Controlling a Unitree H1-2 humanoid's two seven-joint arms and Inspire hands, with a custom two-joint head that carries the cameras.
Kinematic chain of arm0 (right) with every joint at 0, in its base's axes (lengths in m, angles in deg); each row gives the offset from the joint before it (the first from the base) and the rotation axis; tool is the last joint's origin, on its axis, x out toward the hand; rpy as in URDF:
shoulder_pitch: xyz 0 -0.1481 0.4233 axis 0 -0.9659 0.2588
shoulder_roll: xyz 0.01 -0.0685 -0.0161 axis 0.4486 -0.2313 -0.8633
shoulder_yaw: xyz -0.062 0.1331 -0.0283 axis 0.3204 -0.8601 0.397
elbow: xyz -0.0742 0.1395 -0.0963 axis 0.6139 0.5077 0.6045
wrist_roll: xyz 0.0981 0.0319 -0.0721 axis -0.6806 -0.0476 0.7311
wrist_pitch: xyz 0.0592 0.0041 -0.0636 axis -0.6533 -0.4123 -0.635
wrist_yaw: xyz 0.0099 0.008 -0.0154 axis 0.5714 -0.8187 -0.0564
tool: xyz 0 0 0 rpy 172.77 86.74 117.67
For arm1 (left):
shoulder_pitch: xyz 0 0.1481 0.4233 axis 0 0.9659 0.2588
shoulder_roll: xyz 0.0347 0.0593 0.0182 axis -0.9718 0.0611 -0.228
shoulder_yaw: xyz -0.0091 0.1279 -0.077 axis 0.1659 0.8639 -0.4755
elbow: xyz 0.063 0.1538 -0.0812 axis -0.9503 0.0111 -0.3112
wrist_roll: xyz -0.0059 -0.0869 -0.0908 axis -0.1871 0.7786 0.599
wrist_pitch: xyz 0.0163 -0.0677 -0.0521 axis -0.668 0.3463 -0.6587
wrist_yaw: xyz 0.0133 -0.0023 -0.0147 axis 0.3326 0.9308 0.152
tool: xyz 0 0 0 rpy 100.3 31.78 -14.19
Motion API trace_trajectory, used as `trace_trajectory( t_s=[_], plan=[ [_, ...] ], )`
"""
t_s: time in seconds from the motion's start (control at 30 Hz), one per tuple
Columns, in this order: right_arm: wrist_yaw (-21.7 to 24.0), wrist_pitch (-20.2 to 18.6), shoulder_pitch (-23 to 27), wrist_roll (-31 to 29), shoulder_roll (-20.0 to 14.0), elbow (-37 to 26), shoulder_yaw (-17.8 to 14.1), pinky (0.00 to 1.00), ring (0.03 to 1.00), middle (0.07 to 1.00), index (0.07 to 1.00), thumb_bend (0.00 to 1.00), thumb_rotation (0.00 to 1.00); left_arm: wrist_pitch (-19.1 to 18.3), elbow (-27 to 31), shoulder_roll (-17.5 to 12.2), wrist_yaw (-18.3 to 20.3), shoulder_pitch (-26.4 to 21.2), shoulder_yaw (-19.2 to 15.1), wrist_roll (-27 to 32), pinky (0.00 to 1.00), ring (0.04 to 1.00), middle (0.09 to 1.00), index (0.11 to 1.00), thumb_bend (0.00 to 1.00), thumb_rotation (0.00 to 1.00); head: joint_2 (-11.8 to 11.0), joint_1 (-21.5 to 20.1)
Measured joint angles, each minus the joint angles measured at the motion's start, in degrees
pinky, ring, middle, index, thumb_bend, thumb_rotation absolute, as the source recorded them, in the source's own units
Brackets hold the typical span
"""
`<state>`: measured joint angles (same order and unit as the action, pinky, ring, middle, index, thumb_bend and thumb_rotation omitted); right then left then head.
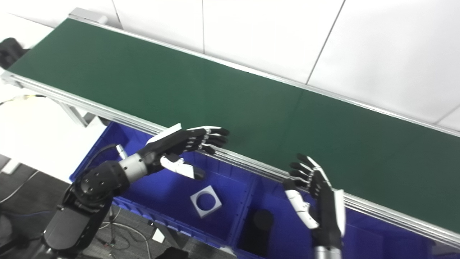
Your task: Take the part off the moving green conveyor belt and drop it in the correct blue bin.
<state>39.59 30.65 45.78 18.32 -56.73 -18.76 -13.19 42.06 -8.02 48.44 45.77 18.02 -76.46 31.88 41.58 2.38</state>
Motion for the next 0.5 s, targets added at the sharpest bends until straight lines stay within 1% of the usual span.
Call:
trace_trajectory(
  t_s=[0.03,0.07,0.13,0.17,0.2,0.23,0.27,0.33,0.4,0.47,0.5],
  plan=[
    [0.0,0.2,-0.1,0.1,0.0,0.3,0.2,0.61,0.705,0.742,0.816,0.57,0.63,0.8,-0.5,0.4,-0.6,0.2,0.0,0.4,0.81,0.881,0.901,0.898,1.00,0.50,-0.3,0.0],
    [-0.1,0.6,-0.3,0.1,0.1,0.6,0.3,0.62,0.711,0.747,0.819,0.57,0.62,2.1,-1.1,0.9,-1.2,0.3,0.0,0.5,0.81,0.878,0.894,0.895,1.00,0.51,-1.1,-1.3],
    [-0.4,1.7,-0.3,0.2,0.2,1.7,0.4,0.62,0.717,0.752,0.822,0.57,0.63,4.2,-2.8,1.8,-2.4,0.4,0.2,0.6,0.81,0.873,0.883,0.891,1.00,0.52,-1.5,-1.8],
    [-0.5,1.9,-0.4,0.4,0.4,2.0,0.6,0.62,0.719,0.757,0.826,0.56,0.63,4.9,-3.6,2.2,-2.8,0.5,0.3,0.8,0.80,0.866,0.875,0.886,1.00,0.51,-2.4,-3.2],
    [-0.6,2.0,-0.4,0.8,0.5,2.3,0.8,0.62,0.721,0.759,0.828,0.56,0.63,5.9,-4.4,2.6,-3.1,0.5,0.3,1.1,0.80,0.862,0.871,0.884,1.00,0.51,-2.4,-3.2],
    [-0.7,2.1,-0.5,1.1,0.6,2.5,1.1,0.62,0.721,0.758,0.826,0.55,0.61,6.9,-5.6,3.0,-3.7,0.6,0.3,1.6,0.79,0.857,0.867,0.881,1.00,0.51,-3.5,-4.7],
    [-0.8,2.3,-0.5,1.2,0.8,2.7,1.3,0.62,0.721,0.758,0.826,0.55,0.61,8.3,-7.0,3.4,-4.2,0.6,0.3,1.8,0.79,0.857,0.866,0.881,1.00,0.51,-3.5,-4.8],
    [-1.3,2.6,-0.4,1.6,1.2,3.9,1.6,0.62,0.723,0.758,0.824,0.54,0.59,10.4,-10.8,4.1,-4.8,0.6,0.3,2.5,0.80,0.859,0.868,0.877,1.00,0.50,-5.4,-7.6],
    [-1.7,2.7,-0.6,2.1,1.7,4.8,1.9,0.62,0.723,0.757,0.821,0.54,0.57,12.2,-14.3,4.8,-4.9,0.7,0.2,3.5,0.81,0.865,0.874,0.876,1.00,0.49,-5.5,-8.0],
    [-2.1,3.1,-0.8,2.6,2.2,5.5,2.3,0.62,0.718,0.755,0.817,0.52,0.56,14.2,-18.2,5.2,-4.9,0.8,0.1,4.8,0.82,0.872,0.875,0.875,1.00,0.46,-7.3,-12.3],
    [-2.3,3.5,-0.8,3.0,2.4,6.0,2.5,0.62,0.717,0.756,0.818,0.51,0.54,15.2,-20.1,5.3,-4.9,0.8,0.0,5.6,0.83,0.875,0.877,0.878,1.00,0.45,-7.5,-12.7]
  ],
)
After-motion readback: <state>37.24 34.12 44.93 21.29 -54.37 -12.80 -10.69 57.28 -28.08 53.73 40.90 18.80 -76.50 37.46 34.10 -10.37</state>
